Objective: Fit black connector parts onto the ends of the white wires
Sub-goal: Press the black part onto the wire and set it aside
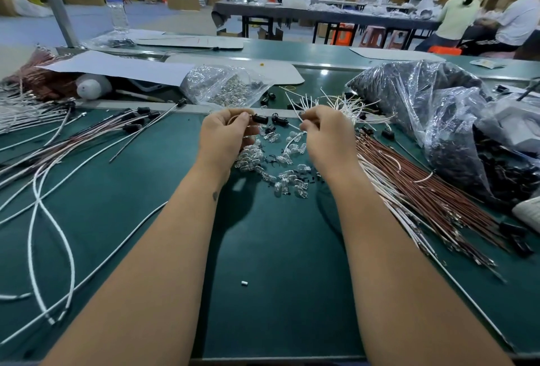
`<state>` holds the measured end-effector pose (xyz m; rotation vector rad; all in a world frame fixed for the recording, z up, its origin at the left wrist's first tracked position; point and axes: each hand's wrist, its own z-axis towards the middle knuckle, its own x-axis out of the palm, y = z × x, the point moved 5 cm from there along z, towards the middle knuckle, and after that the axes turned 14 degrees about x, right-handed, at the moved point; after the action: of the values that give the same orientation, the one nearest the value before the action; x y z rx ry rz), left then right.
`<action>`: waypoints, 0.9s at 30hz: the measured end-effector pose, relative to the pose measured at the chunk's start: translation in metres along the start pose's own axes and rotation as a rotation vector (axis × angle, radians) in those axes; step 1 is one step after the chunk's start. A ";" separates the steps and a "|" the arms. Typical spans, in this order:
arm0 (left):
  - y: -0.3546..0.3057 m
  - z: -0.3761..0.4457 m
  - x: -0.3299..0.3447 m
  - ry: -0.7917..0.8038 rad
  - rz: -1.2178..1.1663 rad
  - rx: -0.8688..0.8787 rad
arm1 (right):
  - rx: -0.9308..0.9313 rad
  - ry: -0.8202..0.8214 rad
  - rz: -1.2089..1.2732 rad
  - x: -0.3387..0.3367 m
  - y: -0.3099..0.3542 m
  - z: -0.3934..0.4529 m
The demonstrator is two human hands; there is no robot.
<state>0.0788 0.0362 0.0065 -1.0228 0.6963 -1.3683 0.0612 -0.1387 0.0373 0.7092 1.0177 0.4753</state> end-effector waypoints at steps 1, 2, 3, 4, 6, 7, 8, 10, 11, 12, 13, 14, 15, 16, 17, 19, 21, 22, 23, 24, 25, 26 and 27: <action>0.001 0.000 0.000 -0.002 -0.010 0.002 | -0.022 0.032 0.004 0.003 0.001 -0.002; 0.001 0.000 0.001 0.000 -0.017 0.003 | -0.045 0.055 0.007 0.005 0.002 -0.003; 0.002 0.000 0.002 0.007 -0.018 0.005 | -0.064 0.064 0.003 0.006 0.002 -0.005; 0.003 0.000 0.003 0.014 -0.014 0.007 | -0.078 0.061 -0.010 0.007 0.003 -0.006; 0.003 0.000 0.003 0.025 -0.002 0.014 | -0.098 0.055 -0.029 0.007 0.005 -0.009; 0.002 0.000 0.004 0.028 0.003 0.018 | -0.111 0.053 -0.031 0.007 0.007 -0.010; 0.002 0.000 0.004 0.030 0.007 0.021 | -0.125 0.051 -0.034 0.007 0.009 -0.011; 0.001 0.000 0.004 0.032 0.009 0.021 | -0.138 0.049 -0.043 0.007 0.011 -0.013; 0.001 -0.001 0.005 0.035 0.009 0.018 | -0.138 0.050 -0.049 0.008 0.012 -0.013; 0.001 -0.001 0.005 0.041 0.011 0.015 | -0.138 0.051 -0.055 0.009 0.012 -0.013; 0.001 -0.001 0.006 0.048 0.016 0.014 | -0.138 0.050 -0.061 0.010 0.012 -0.014; 0.001 -0.002 0.007 0.056 0.023 0.015 | -0.139 0.049 -0.066 0.011 0.012 -0.014; 0.001 -0.002 0.007 0.060 0.029 0.018 | -0.143 0.048 -0.069 0.012 0.012 -0.014; 0.001 -0.002 0.008 0.059 0.035 0.021 | -0.147 0.043 -0.074 0.012 0.012 -0.014; 0.001 -0.002 0.007 0.050 0.038 0.025 | -0.148 0.032 -0.077 0.011 0.012 -0.014; 0.001 -0.001 0.004 0.022 0.034 0.025 | -0.145 -0.004 -0.055 0.006 0.010 -0.013; 0.002 0.000 0.002 0.002 0.025 0.020 | -0.152 -0.031 0.005 0.002 0.011 -0.013; 0.002 0.000 0.002 0.002 0.022 0.017 | -0.161 -0.034 0.021 0.001 0.011 -0.014; 0.002 0.000 0.002 0.007 0.020 0.015 | -0.172 -0.030 0.020 0.002 0.013 -0.015; 0.002 -0.001 0.003 0.017 0.018 0.015 | -0.184 -0.021 0.008 0.003 0.014 -0.016; 0.002 -0.001 0.005 0.029 0.018 0.017 | -0.196 -0.014 -0.009 0.005 0.015 -0.017; 0.002 -0.002 0.006 0.041 0.021 0.020 | -0.205 -0.008 -0.022 0.007 0.015 -0.017; 0.002 -0.002 0.007 0.051 0.025 0.022 | -0.208 -0.006 -0.027 0.008 0.015 -0.017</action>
<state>0.0784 0.0291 0.0049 -0.9620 0.7277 -1.3818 0.0488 -0.1181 0.0380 0.5108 0.9551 0.5461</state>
